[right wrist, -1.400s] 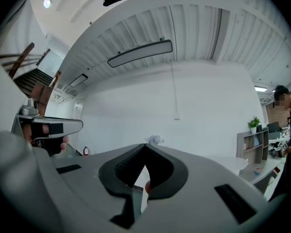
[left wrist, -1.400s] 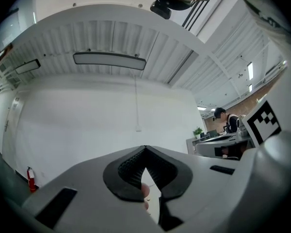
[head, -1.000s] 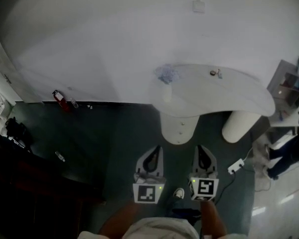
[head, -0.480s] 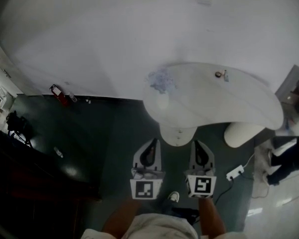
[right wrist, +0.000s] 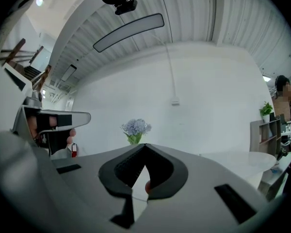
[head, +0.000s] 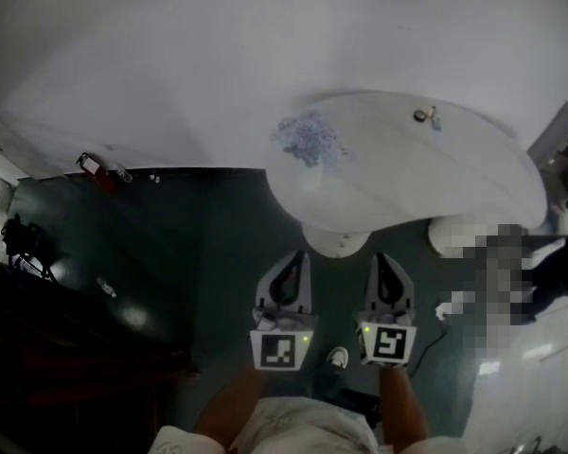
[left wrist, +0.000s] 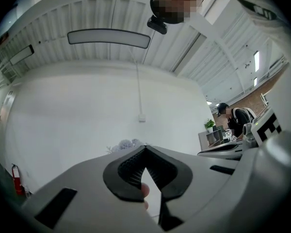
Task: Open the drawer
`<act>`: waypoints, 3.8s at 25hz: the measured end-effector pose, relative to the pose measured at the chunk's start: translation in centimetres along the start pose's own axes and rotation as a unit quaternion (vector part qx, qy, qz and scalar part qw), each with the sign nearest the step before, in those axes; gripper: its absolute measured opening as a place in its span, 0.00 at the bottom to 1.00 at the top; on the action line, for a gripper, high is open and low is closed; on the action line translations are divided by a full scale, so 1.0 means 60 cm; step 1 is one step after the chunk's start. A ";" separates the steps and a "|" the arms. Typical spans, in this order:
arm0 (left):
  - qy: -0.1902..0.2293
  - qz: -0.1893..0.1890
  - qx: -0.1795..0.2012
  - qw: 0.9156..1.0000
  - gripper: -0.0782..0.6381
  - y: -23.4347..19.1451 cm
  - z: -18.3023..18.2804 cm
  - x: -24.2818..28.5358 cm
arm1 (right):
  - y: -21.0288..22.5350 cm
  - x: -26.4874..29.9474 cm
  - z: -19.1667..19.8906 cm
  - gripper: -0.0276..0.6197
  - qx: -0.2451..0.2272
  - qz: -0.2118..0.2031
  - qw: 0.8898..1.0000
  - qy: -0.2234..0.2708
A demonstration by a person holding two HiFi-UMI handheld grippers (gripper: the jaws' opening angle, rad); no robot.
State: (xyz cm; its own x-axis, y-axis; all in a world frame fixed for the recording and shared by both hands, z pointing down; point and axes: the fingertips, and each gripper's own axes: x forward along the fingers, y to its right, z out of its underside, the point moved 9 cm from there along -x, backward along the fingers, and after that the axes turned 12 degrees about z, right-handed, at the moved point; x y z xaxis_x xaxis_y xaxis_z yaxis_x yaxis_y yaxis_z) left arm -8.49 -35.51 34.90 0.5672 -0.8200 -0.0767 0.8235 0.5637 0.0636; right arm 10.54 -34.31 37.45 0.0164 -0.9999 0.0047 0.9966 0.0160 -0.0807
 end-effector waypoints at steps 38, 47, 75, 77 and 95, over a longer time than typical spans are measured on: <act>-0.065 0.013 -0.030 0.997 0.10 -0.012 0.558 0.025 | -0.067 0.140 0.569 0.10 -0.029 0.034 0.995 -0.089; -0.066 0.016 -0.026 0.997 0.10 -0.017 0.555 0.023 | -0.072 0.238 0.612 0.25 -0.035 0.044 0.990 -0.131; -0.081 0.015 -0.032 0.996 0.10 -0.016 0.561 0.016 | -0.070 0.256 0.639 0.21 -0.029 0.078 0.985 -0.152; -0.076 0.013 -0.034 0.996 0.10 -0.014 0.557 0.018 | -0.070 0.238 0.639 0.21 -0.027 0.081 0.985 -0.153; -0.068 0.024 -0.032 0.997 0.10 0.016 0.547 -0.004 | -0.080 0.053 0.645 0.21 -0.025 0.084 0.987 -0.135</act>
State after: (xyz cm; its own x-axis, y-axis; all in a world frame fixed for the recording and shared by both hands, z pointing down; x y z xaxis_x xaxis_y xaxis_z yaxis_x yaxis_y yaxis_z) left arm -8.10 -38.04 67.63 0.6031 -0.7953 0.0617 0.7968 0.6042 0.0001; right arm 8.94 -37.31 76.45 0.2079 -0.9452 0.2517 0.9730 0.1734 -0.1525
